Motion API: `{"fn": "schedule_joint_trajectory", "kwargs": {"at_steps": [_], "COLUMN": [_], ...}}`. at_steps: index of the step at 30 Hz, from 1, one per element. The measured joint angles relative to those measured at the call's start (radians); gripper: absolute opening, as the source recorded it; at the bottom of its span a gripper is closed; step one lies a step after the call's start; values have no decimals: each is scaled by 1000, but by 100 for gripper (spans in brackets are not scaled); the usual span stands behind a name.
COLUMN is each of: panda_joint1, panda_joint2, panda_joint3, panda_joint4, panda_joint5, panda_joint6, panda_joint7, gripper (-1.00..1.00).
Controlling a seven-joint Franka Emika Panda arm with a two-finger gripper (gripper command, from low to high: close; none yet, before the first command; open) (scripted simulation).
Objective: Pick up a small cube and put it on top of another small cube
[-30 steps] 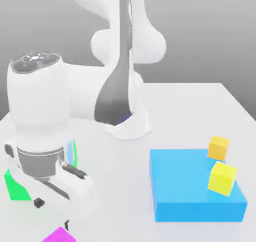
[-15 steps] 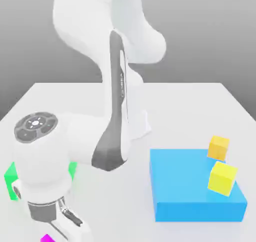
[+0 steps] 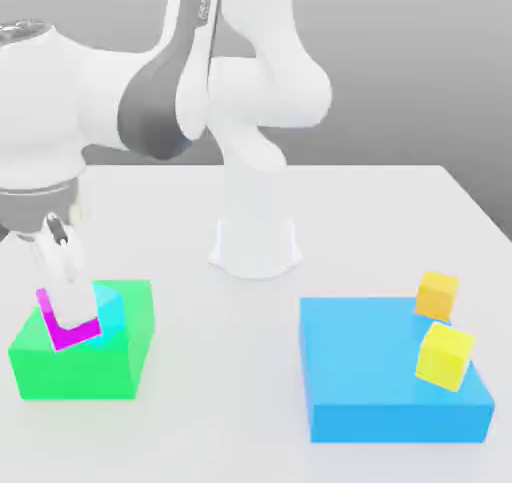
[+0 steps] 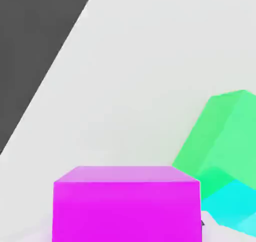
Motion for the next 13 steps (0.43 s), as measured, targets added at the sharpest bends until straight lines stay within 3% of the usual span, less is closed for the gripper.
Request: {"fn": "schedule_joint_trajectory", "kwargs": {"at_steps": [5,10,11,13], "panda_joint1": [-65,-71,-71,-71], "panda_joint2": [-176,-73,-57,-57], "panda_joint3": [-8,-20,-21,-21], "panda_joint4": [-110,-175,-181,-181], "panda_joint5": [-34,-24,-22,-22], "panda_joint6": [-64,103,125,125], "panda_joint7": [95,98,97,97], "gripper": [-100,-100,100,100]}}
